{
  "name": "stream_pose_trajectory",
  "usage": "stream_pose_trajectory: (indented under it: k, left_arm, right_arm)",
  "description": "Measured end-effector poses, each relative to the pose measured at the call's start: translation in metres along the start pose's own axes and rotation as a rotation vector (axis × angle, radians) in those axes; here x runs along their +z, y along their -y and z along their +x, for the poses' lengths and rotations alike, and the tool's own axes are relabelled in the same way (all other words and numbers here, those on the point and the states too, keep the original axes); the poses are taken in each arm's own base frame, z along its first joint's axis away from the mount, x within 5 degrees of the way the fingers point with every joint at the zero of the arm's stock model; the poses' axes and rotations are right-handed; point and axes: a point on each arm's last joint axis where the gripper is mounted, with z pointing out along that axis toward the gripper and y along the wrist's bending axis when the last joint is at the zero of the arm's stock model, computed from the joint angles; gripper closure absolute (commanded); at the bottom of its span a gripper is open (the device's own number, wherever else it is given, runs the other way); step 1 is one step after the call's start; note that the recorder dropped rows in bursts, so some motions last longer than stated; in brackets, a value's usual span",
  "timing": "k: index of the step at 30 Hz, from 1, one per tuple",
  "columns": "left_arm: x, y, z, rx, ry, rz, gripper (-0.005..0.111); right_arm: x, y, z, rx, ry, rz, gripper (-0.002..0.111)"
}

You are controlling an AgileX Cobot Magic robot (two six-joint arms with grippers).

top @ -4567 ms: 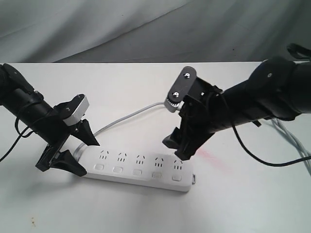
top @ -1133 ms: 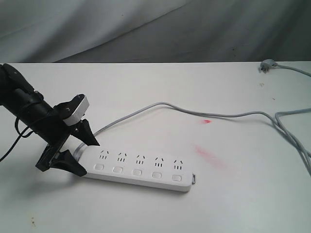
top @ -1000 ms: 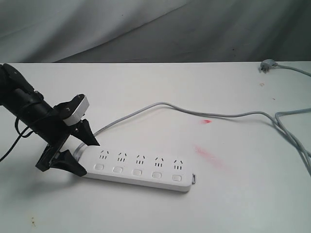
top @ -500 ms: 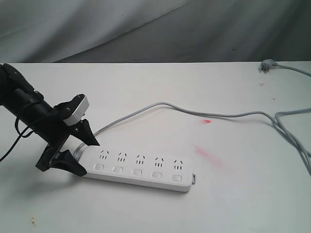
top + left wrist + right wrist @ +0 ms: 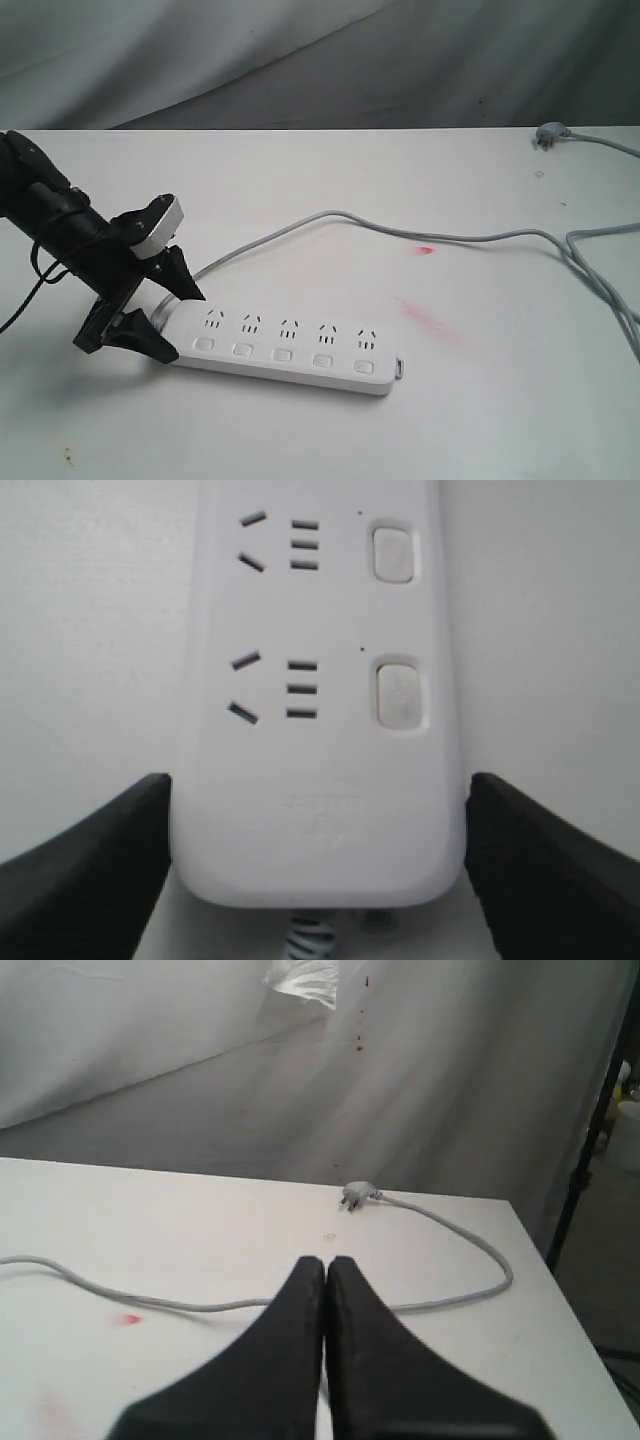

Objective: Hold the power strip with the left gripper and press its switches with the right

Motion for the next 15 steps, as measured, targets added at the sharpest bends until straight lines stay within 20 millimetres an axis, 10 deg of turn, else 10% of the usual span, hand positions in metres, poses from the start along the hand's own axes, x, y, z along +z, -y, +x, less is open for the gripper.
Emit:
stream_pose_trajectory:
  k: [15]
  left_arm:
    - [0.0,0.0,0.0,0.0,0.0,0.0,0.071]
  right_arm:
    - [0.017,-0.009,0.076,0.008,-0.035,-0.021,0.108]
